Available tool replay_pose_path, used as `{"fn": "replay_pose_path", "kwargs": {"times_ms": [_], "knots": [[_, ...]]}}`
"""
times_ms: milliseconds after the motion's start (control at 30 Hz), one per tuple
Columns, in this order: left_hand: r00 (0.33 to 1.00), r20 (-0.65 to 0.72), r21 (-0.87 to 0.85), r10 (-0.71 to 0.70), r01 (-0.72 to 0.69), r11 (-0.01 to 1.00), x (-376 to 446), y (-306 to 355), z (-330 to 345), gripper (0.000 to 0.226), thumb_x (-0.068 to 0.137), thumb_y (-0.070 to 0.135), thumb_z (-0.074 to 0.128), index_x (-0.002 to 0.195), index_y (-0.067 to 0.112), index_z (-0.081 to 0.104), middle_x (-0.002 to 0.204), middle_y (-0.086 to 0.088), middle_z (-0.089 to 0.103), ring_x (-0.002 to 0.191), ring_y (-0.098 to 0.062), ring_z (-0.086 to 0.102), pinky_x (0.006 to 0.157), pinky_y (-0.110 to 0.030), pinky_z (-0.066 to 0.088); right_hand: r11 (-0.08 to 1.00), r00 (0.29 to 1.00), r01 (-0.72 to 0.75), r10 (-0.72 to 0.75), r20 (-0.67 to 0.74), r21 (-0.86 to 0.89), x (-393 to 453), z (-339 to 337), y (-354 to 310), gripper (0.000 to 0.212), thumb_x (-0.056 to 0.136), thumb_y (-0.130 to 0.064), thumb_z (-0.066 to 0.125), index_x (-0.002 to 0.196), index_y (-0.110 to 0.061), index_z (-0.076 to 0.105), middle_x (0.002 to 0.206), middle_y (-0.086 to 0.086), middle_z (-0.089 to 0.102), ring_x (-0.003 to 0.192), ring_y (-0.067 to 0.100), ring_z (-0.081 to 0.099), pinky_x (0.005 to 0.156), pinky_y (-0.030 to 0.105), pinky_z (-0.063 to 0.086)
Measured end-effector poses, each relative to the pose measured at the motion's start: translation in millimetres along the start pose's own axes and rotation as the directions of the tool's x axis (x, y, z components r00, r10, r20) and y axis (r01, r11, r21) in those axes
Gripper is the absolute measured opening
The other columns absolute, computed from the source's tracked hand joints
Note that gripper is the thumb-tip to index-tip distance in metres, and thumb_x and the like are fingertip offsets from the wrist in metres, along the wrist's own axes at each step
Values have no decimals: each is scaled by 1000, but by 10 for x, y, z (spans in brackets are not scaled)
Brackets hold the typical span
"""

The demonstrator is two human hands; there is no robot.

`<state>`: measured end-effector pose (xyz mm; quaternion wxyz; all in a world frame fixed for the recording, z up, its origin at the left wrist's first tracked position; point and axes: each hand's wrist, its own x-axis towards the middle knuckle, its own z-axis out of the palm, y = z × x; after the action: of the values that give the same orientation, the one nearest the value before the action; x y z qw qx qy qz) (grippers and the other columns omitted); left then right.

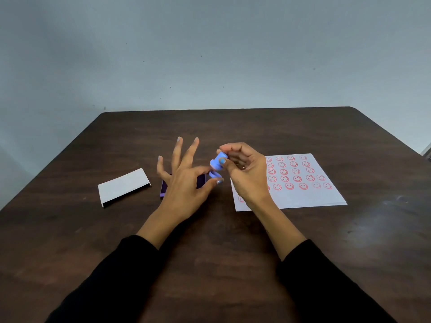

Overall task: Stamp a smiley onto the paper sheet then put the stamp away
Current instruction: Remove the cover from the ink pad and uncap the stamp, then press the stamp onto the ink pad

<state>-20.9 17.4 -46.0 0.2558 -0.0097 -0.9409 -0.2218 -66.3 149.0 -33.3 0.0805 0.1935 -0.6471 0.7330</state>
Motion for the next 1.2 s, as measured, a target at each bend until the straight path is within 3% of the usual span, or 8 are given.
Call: {"fn": "replay_pose_path", "kwargs": {"times_ms": [133,333,467,567,700,933,1100,1200], "knots": [[997,66,81,29,-34,996,-30,7,54,25,80,47,61,100,35,69,158,5,4,141,-18,-22,105,-56,-17,997,994,-38,46,-101,74,65,-70,-7,20,80,3,67,95,-10,65,84,4,71,79,12,70,74,23,57],[985,172,214,-26,-11,977,-5,-79,81,50,74,66,50,117,42,58,157,5,-11,136,-19,-33,103,-58,-21,951,958,-150,207,-198,272,108,-102,4,16,83,5,62,95,-6,64,76,6,71,73,15,71,66,23,58],[982,188,218,-10,-32,975,33,-187,-33,107,42,92,37,135,39,38,158,3,4,141,-14,-21,105,-55,-20,683,874,-317,479,-77,658,156,-134,-46,18,87,7,53,93,-7,63,80,12,71,72,21,72,59,27,59],[954,283,174,-96,47,984,98,-418,-240,130,27,93,46,140,29,32,155,2,22,144,-11,0,113,-46,-7,464,841,-388,531,100,796,141,-158,-78,13,87,4,53,92,0,64,80,17,73,76,27,73,60,32,60],[888,425,85,-175,153,985,166,-616,-403,117,33,78,68,133,24,43,147,0,39,143,-13,12,115,-38,1,312,805,-455,545,236,834,118,-138,-111,12,82,2,59,84,5,70,97,24,71,89,34,70,65,35,61],[860,474,38,-187,192,981,182,-684,-438,81,43,66,77,114,30,57,144,3,44,143,-14,14,115,-45,-6,260,796,-491,521,307,831,160,-119,-112,31,73,3,64,104,7,60,103,27,69,97,35,68,69,35,61],[851,490,-5,-191,222,975,161,-680,-465,83,44,61,81,117,31,55,143,6,43,142,-11,13,116,-43,-4,377,786,-542,544,293,751,195,12,-79,10,73,-5,65,73,-3,75,86,15,75,82,23,72,66,30,61],[820,534,-17,-204,252,968,162,-667,-488,89,45,56,83,124,29,52,148,6,36,142,-11,14,116,-44,-1,459,790,-554,554,263,695,240,68,-32,10,76,-11,66,74,-8,76,84,11,76,84,20,72,69,29,61]]}}
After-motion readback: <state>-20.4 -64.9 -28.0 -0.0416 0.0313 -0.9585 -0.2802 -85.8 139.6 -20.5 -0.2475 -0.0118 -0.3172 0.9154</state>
